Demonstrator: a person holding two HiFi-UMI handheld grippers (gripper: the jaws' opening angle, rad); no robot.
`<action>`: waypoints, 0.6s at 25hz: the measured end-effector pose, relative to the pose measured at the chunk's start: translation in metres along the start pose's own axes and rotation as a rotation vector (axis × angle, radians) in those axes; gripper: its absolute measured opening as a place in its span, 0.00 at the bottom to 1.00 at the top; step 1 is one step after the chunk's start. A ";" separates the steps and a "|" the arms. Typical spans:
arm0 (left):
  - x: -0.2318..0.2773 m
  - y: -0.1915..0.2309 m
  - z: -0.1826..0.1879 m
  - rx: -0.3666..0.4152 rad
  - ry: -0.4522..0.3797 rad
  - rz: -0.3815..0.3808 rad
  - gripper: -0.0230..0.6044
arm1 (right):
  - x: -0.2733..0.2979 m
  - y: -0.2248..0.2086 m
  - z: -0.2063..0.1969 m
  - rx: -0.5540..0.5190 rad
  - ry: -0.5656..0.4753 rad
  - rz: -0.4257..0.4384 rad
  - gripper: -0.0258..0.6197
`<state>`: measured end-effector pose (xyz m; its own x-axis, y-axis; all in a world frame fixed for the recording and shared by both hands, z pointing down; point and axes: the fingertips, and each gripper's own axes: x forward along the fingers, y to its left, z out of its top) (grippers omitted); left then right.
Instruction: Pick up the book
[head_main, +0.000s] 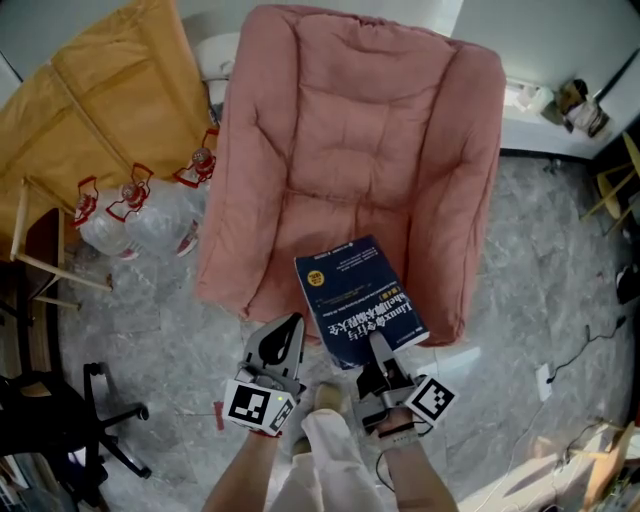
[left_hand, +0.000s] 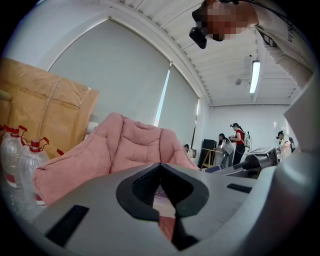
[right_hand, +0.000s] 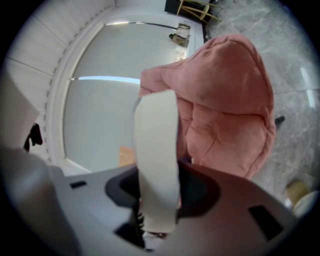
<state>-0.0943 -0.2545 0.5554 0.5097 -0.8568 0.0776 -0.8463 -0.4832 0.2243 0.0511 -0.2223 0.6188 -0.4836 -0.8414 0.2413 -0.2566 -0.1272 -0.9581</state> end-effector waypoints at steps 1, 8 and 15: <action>0.001 0.000 0.002 0.001 0.000 0.000 0.05 | 0.000 0.001 0.001 -0.003 -0.001 -0.001 0.31; 0.007 -0.002 0.020 0.011 -0.014 -0.004 0.05 | 0.000 0.020 0.012 -0.016 -0.007 0.030 0.31; 0.012 -0.008 0.036 0.037 -0.016 -0.018 0.05 | 0.001 0.045 0.017 -0.035 0.009 0.076 0.31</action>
<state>-0.0867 -0.2672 0.5195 0.5225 -0.8507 0.0578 -0.8424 -0.5046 0.1891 0.0531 -0.2376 0.5735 -0.5105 -0.8429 0.1700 -0.2479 -0.0450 -0.9677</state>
